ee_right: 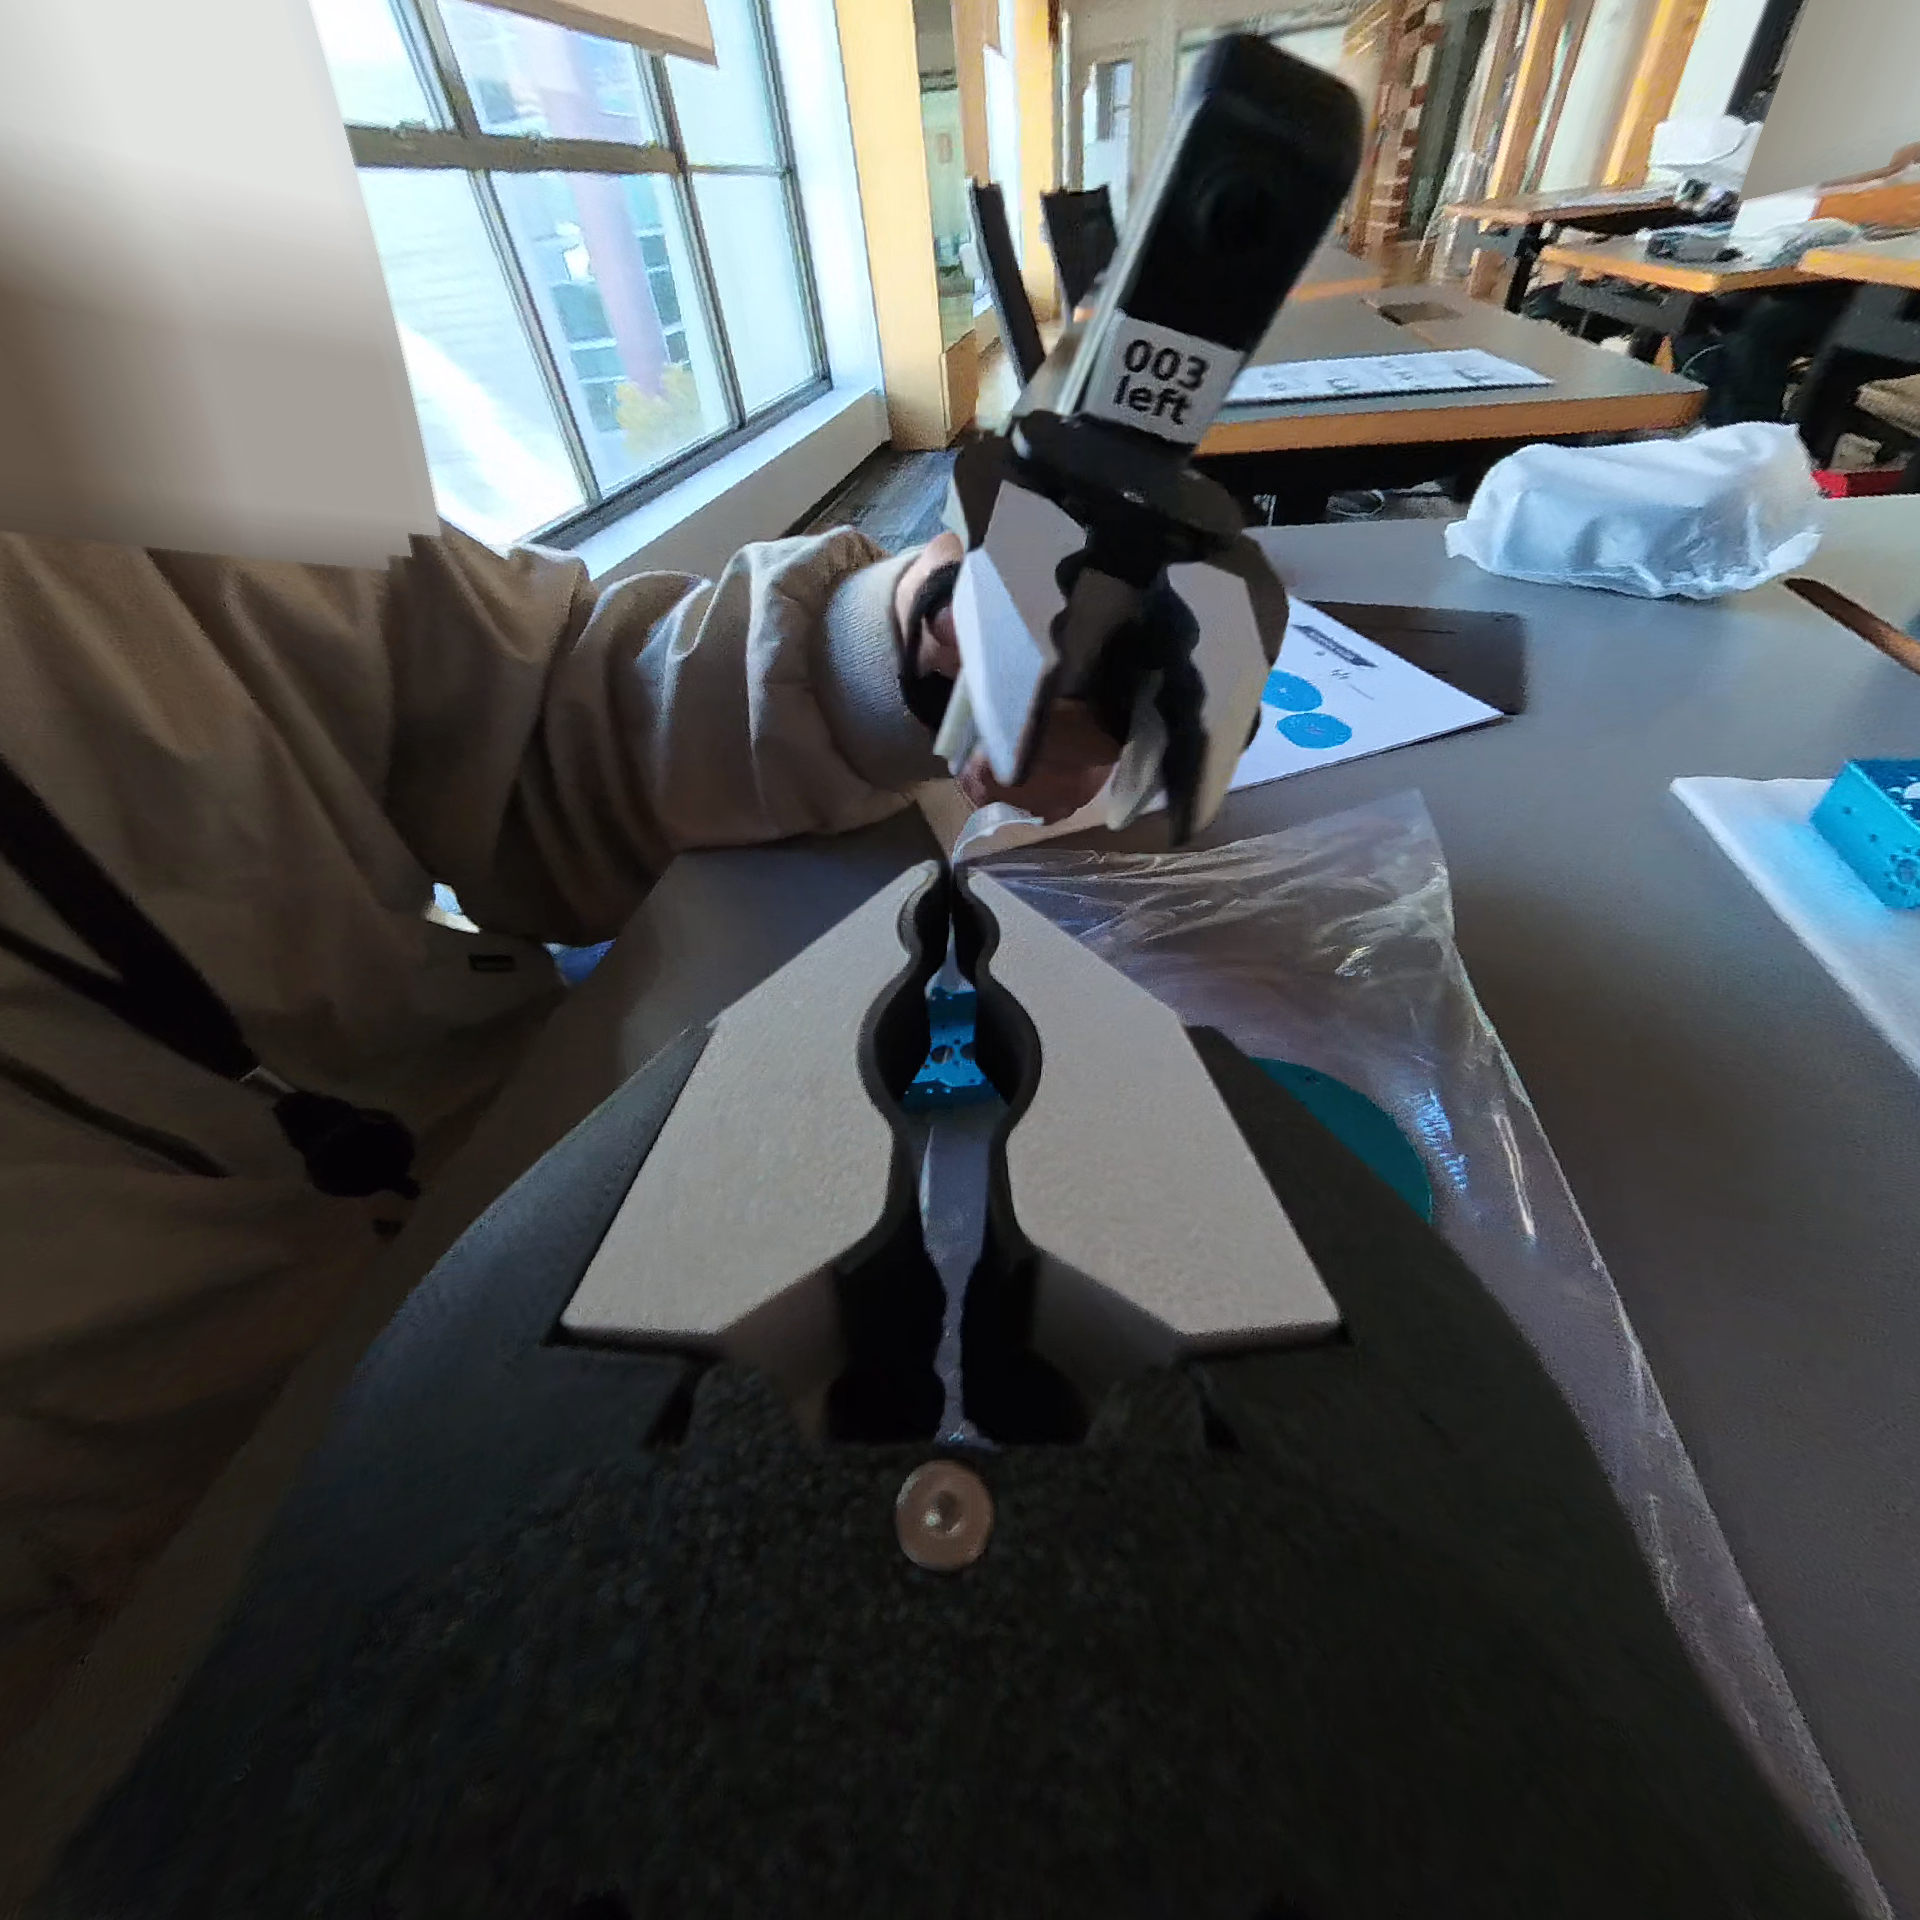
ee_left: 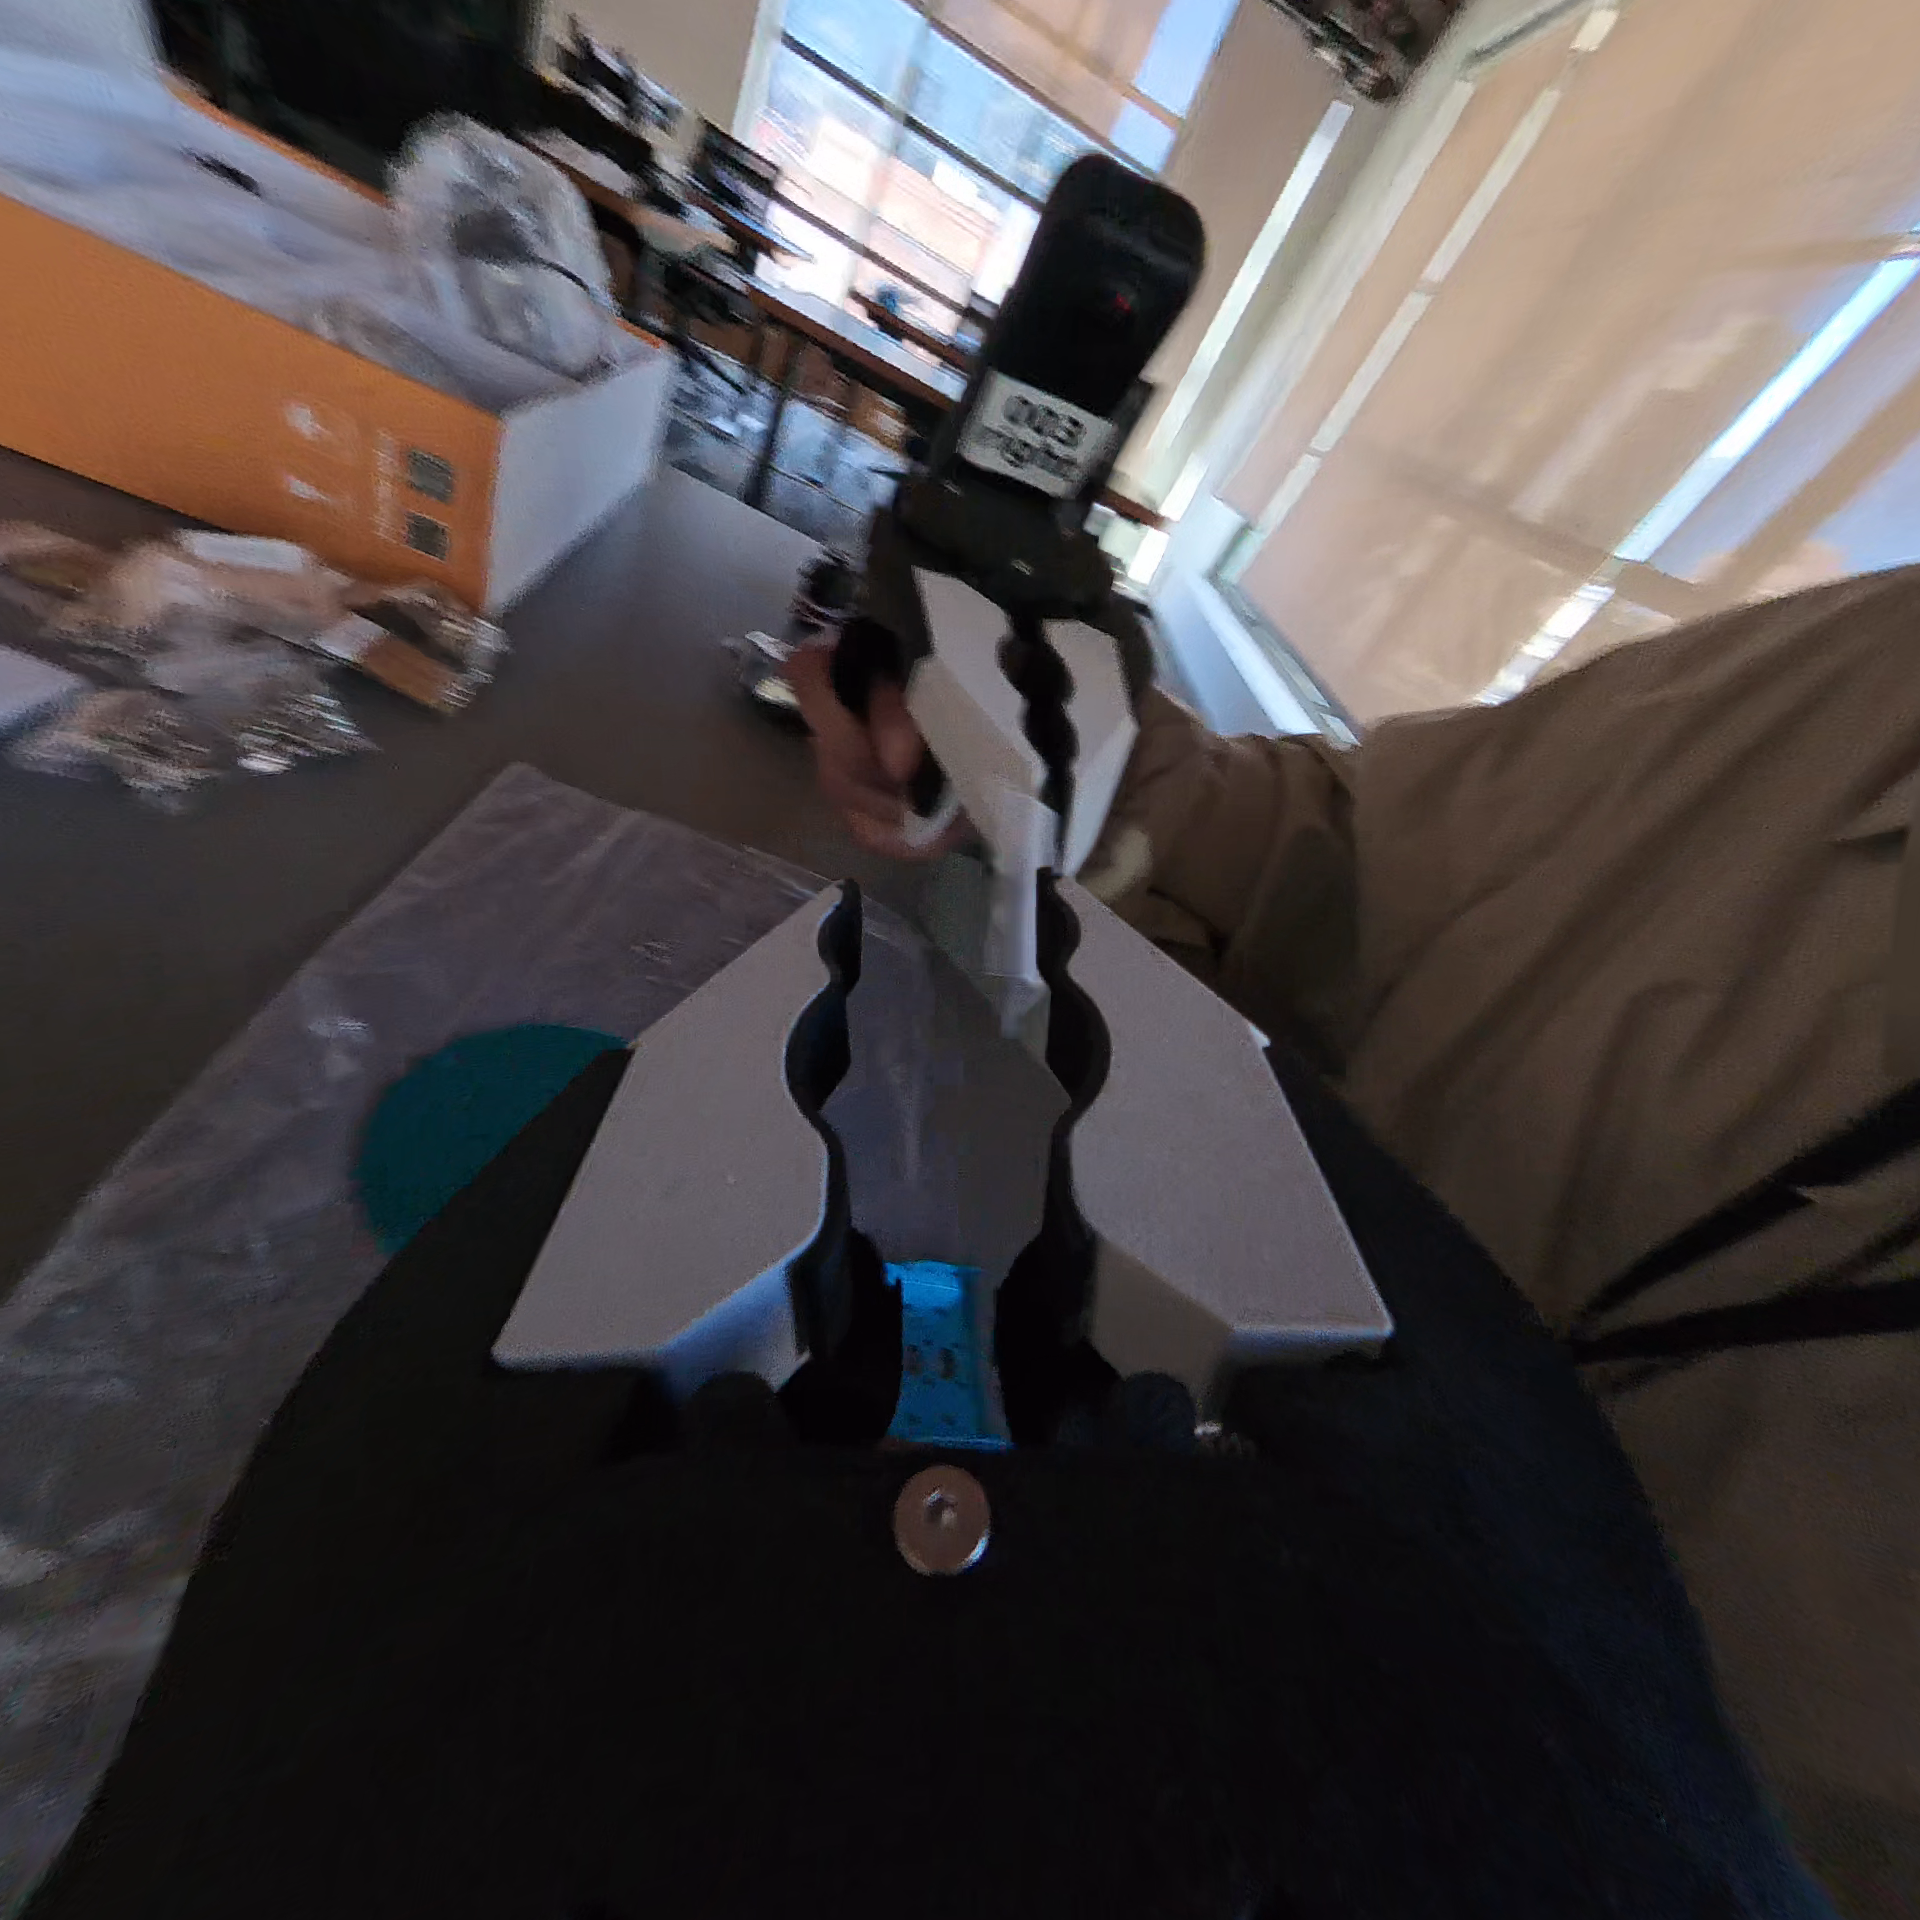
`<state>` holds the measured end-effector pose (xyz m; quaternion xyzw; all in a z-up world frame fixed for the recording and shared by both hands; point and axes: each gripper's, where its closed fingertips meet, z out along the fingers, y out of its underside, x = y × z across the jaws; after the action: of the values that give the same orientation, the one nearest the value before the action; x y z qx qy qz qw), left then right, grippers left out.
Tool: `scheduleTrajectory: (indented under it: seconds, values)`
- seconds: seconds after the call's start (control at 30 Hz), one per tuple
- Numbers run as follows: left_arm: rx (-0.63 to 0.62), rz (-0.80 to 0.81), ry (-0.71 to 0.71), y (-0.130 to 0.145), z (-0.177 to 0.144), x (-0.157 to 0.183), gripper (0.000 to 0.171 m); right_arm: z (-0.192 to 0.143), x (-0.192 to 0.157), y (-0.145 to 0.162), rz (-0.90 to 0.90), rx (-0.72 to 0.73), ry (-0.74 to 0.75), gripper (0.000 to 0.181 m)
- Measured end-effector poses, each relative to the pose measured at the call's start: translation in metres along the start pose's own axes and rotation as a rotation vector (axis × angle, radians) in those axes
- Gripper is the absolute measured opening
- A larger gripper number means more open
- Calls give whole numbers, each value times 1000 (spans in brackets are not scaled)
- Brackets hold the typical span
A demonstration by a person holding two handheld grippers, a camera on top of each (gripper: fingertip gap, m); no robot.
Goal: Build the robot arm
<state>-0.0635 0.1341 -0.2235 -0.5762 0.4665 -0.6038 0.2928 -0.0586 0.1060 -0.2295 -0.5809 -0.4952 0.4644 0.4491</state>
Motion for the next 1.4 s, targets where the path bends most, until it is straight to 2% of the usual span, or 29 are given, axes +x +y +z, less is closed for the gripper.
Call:
scheduleTrajectory:
  seconds: [0.07,0.13,0.3,0.53,0.63,0.67,0.73,0.83,0.87,0.93,1.0,1.03,1.2,1.27,1.33,1.4]
  values:
    - [-54,-61,122,10,6,17,31,2,-5,2,-11,-12,-21,0]
    - [-86,-76,186,16,9,26,13,3,0,7,0,-42,5,0]
    - [-41,-71,174,9,6,23,0,-1,12,12,24,-74,57,0]
    - [-22,-4,81,6,6,11,0,-3,15,9,60,-59,68,0]
    - [31,-1,46,-4,1,5,0,-2,11,11,33,-77,54,0]
    - [46,-6,29,-7,-2,2,2,-2,8,11,21,-78,41,0]
    - [13,-54,56,-2,-2,3,35,-1,2,10,3,-73,10,0]
    - [-60,-117,139,13,6,12,37,1,-10,10,-3,-76,-51,0]
    - [-68,-130,175,15,8,18,36,2,-13,11,-2,-82,-66,0]
    - [-91,-143,247,19,8,28,15,3,-13,14,-1,-99,-65,0]
    - [-103,-141,266,21,7,31,4,3,-10,16,1,-106,-57,0]
    - [-110,-134,258,23,8,30,0,3,-10,16,4,-106,-55,0]
    - [-90,-93,189,20,9,22,0,1,7,17,26,-110,32,0]
    - [-41,-72,105,12,9,8,0,-2,29,11,57,-76,160,0]
    - [33,-73,-10,0,4,-12,0,-10,49,2,19,-28,321,15]
    - [104,-89,-131,-11,-7,-34,0,-18,55,-9,-15,13,414,15]
